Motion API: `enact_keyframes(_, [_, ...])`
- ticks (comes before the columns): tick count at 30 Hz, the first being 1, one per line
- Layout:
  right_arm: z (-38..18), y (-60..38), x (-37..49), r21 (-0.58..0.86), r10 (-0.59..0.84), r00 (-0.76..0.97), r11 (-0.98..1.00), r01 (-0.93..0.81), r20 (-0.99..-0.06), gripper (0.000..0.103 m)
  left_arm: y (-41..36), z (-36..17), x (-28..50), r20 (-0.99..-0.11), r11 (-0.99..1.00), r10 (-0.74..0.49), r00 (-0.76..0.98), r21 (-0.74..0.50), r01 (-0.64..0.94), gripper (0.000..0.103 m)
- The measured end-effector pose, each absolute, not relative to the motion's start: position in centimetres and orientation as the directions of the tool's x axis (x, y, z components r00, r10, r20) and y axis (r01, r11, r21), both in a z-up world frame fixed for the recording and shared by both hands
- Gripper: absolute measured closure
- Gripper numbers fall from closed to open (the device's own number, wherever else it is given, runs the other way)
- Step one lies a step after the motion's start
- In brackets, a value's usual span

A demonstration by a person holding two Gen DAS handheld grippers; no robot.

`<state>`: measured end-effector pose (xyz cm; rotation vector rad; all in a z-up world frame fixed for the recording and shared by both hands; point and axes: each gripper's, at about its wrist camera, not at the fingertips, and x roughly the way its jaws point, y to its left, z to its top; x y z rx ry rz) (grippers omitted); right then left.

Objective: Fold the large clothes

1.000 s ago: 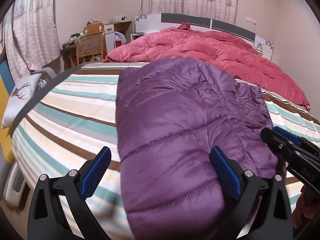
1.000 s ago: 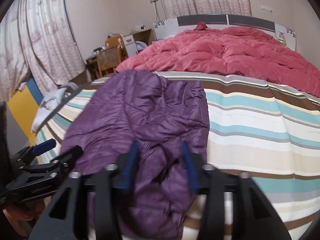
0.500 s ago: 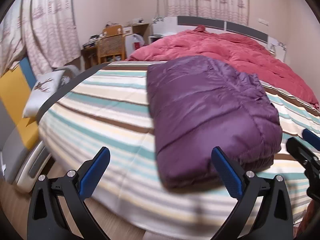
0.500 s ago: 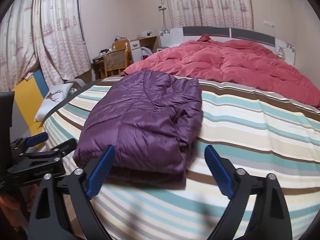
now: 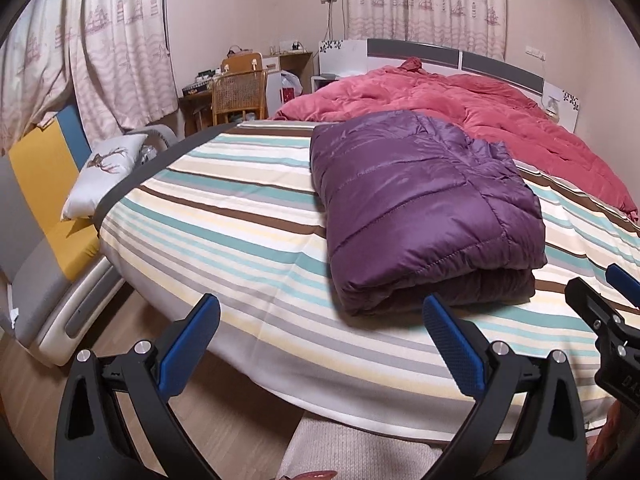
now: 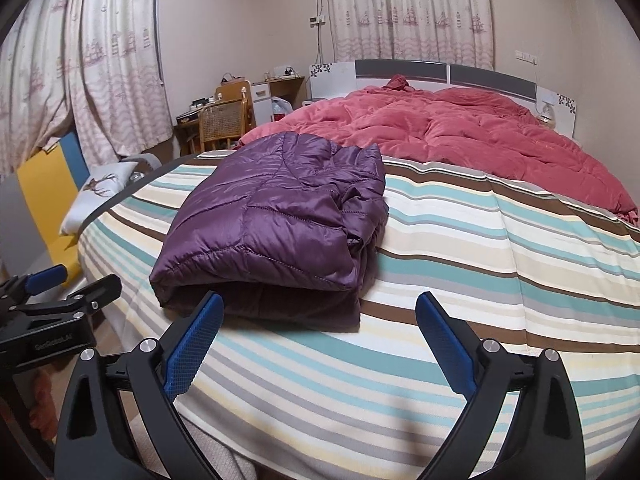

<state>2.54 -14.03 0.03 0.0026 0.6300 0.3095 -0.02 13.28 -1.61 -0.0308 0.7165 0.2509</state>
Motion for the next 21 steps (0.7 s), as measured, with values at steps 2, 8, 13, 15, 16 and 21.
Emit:
enact_keyframes(2, [0.17, -14.1, 2.38, 0.094, 0.286, 0.769, 0.954, -0.285, -0.572, 0.007, 12.99, -1.5, -0.38, -0.644, 0.971, 0.215, 0.734, 0.06, -0.232, 0.002])
enact_keyframes(8, [0.61, -14.14, 1.9, 0.081, 0.279, 0.786, 0.956, -0.283, -0.552, 0.007, 12.48, -1.42, -0.86, -0.635, 0.975, 0.207, 0.745, 0.068, -0.213, 0.002])
enact_keyframes(13, [0.59, -14.26, 1.96, 0.081, 0.275, 0.783, 0.957, -0.279, -0.558, 0.007, 12.56, -1.54, -0.88, -0.638, 0.975, 0.203, 0.743, 0.059, -0.215, 0.002])
enact_keyframes(15, [0.57, -14.28, 2.01, 0.085, 0.276, 0.781, 0.957, -0.277, -0.561, 0.007, 12.61, -1.55, -0.93, -0.638, 0.975, 0.204, 0.742, 0.062, -0.215, 0.002])
enact_keyframes(16, [0.53, -14.28, 2.02, 0.086, 0.275, 0.78, 0.957, -0.276, -0.562, 0.007, 12.57, -1.56, -0.96, -0.639, 0.975, 0.203, 0.742, 0.061, -0.214, 0.002])
enact_keyframes(21, [0.44, -14.17, 2.11, 0.087, 0.274, 0.779, 0.958, -0.274, -0.563, 0.007, 12.6, -1.59, -0.91, -0.643, 0.976, 0.196, 0.741, 0.057, -0.209, 0.002])
